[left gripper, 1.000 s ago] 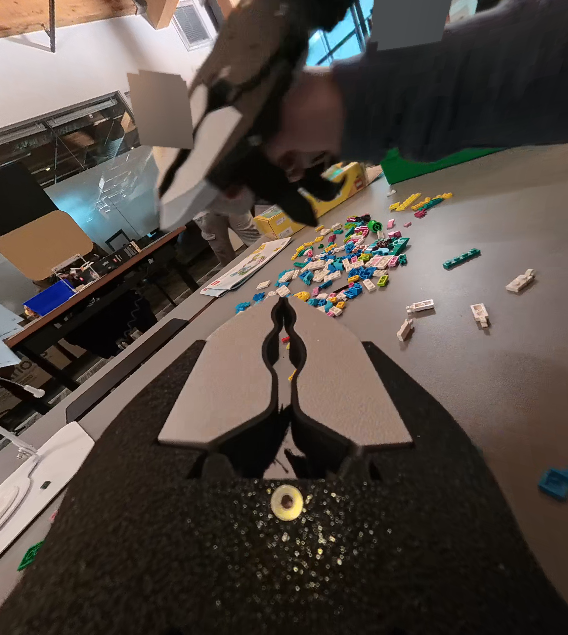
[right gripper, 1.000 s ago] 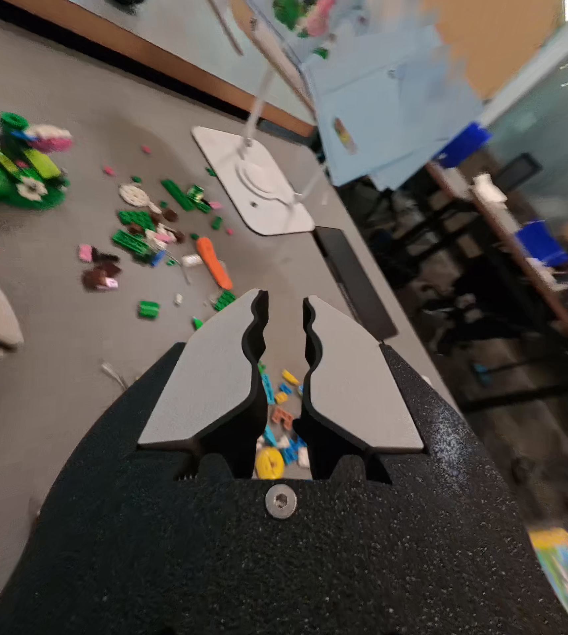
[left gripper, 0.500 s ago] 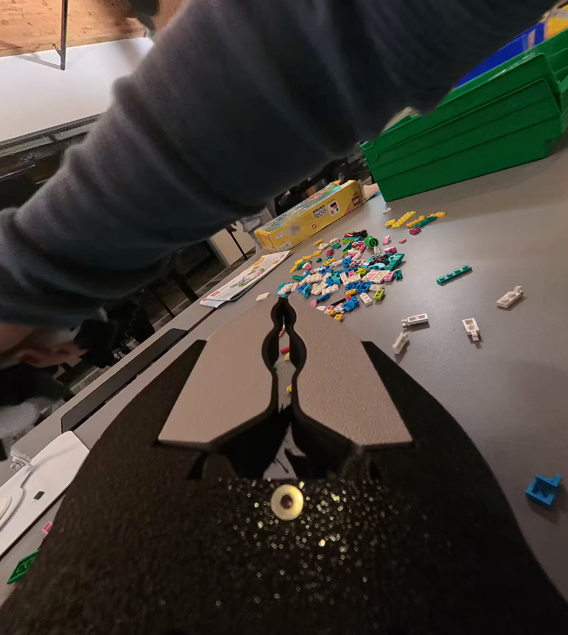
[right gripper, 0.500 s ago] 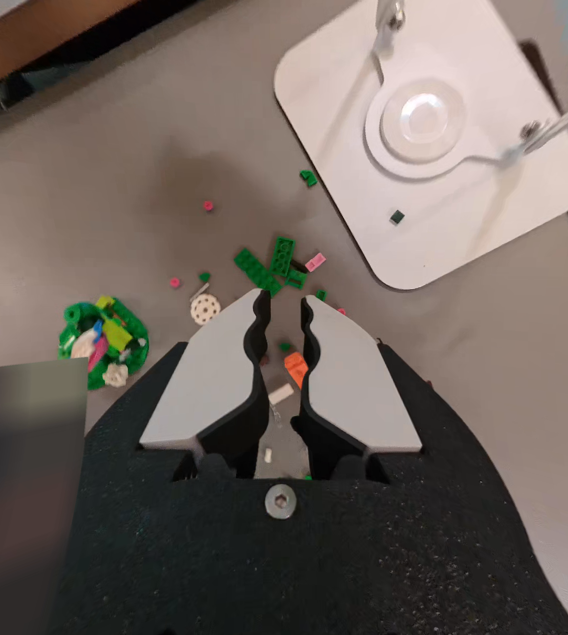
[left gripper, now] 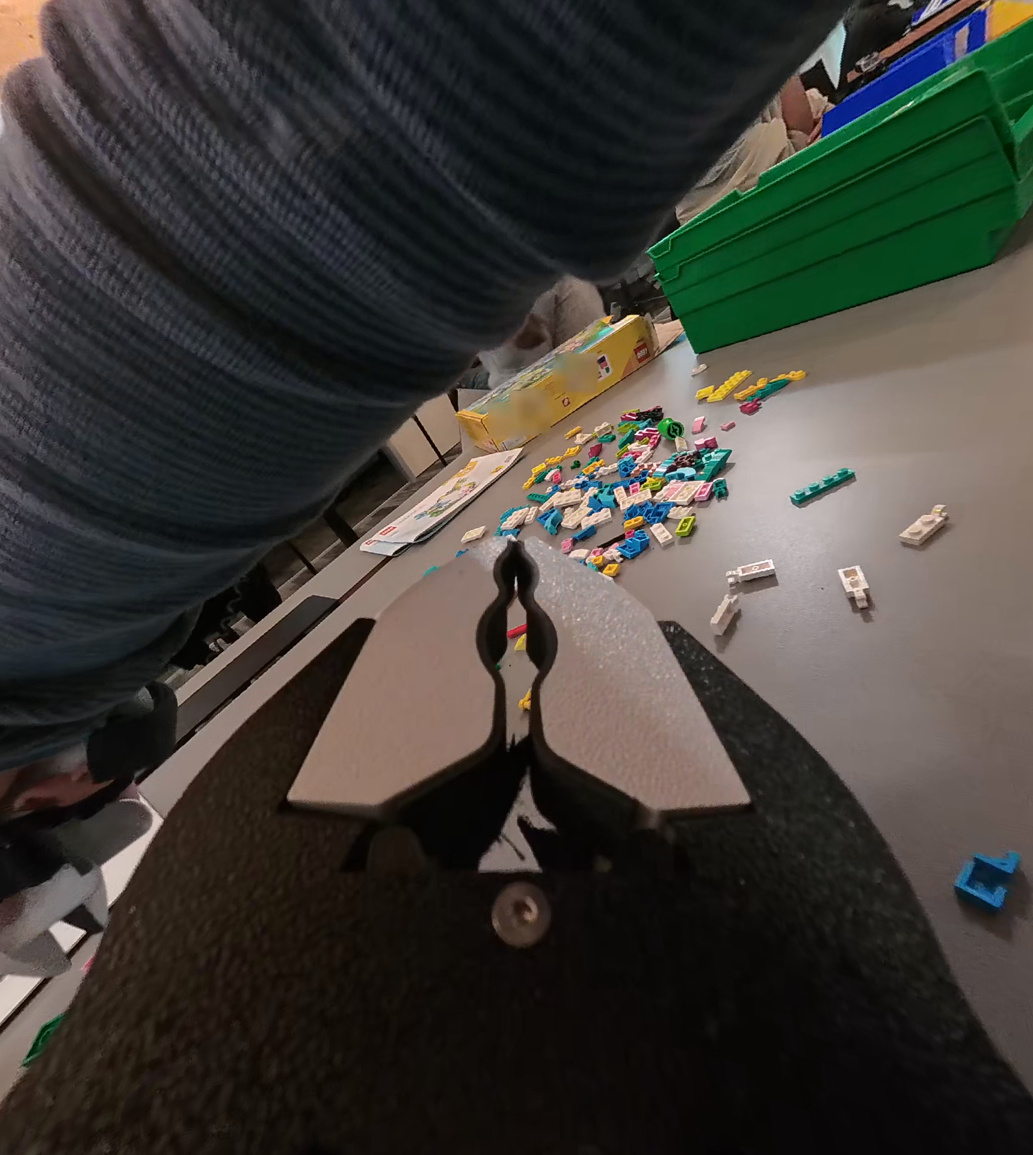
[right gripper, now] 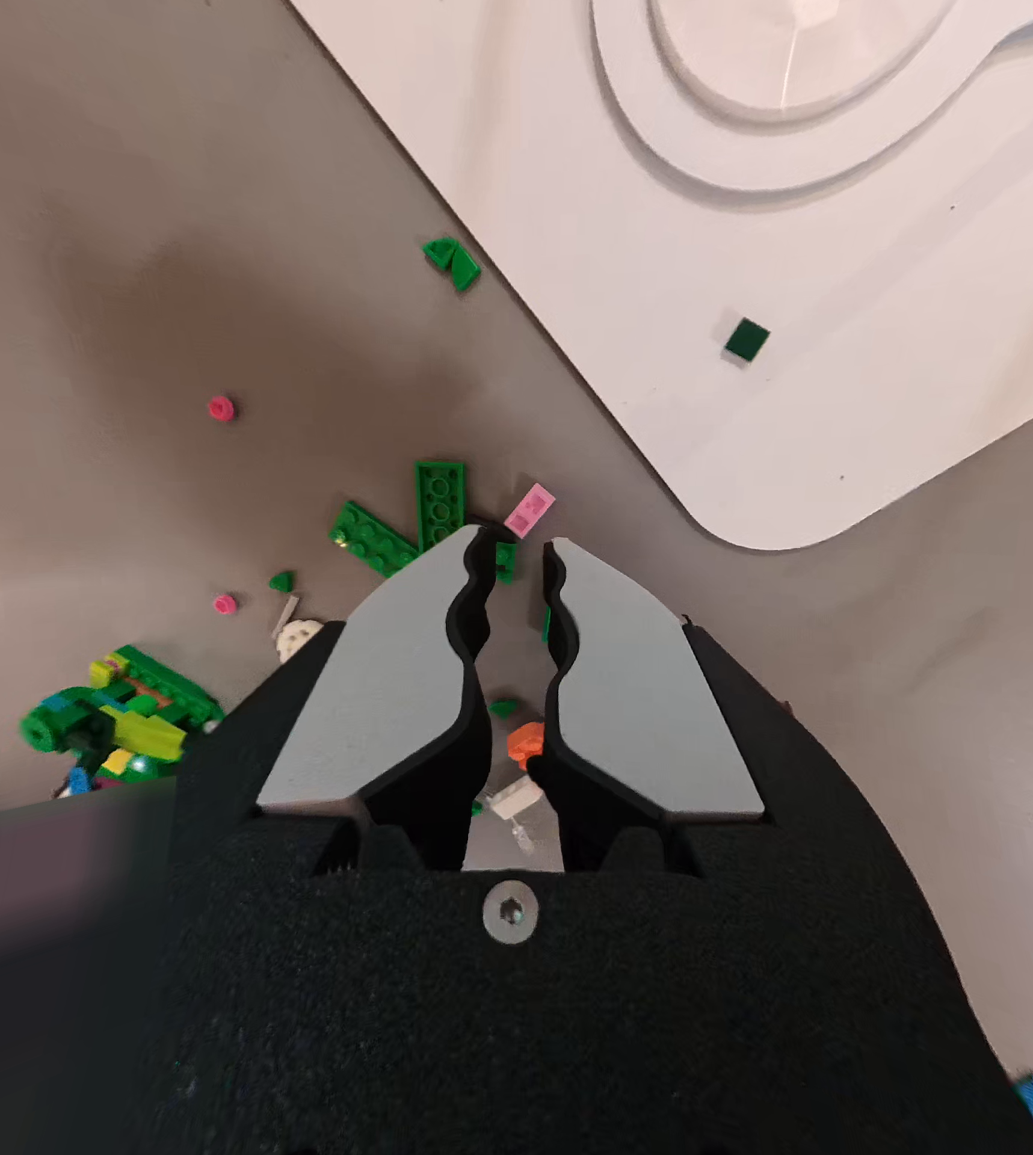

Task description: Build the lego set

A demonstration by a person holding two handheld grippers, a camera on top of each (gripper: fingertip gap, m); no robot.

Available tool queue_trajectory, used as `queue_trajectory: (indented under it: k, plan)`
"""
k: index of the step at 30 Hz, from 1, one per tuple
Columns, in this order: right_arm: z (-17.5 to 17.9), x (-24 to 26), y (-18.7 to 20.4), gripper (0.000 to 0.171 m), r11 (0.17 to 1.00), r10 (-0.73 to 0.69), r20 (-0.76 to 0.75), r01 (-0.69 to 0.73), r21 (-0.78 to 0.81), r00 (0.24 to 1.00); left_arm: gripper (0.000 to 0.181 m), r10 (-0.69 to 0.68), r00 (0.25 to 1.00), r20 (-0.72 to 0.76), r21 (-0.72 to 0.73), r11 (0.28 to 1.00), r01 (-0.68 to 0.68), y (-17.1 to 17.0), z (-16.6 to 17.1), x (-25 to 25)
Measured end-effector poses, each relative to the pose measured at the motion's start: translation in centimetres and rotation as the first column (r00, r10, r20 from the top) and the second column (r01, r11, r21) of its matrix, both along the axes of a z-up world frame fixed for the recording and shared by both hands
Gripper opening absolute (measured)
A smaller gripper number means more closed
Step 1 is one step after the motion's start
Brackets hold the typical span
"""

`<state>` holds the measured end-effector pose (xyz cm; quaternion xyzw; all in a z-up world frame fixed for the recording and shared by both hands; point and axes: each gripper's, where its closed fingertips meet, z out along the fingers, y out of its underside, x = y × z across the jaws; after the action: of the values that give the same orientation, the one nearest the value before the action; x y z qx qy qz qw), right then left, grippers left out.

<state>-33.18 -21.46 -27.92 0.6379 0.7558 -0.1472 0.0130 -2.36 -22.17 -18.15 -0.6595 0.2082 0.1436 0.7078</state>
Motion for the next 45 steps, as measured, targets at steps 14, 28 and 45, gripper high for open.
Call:
queue_trajectory:
  k: [14,28,45]
  plan:
    - [-1.3,-0.2,1.1,0.007,0.970,0.090,-0.015,-0.084,0.229,0.996,0.000,-0.002,1.000,0.005,-0.005,1.000,0.002,0.0,-0.1,-0.1]
    - [1.8,8.4,0.4,0.007,0.986,0.168,-0.245,-0.168,0.023,0.955,0.000,0.007,1.000,-0.017,-0.013,1.000,-0.008,0.2,-0.3,-0.1]
    - [15.3,25.6,1.1,0.007,0.826,-0.173,-0.842,-0.391,-0.406,0.510,0.000,0.073,0.997,0.031,0.013,0.997,-0.074,0.0,0.2,-1.6]
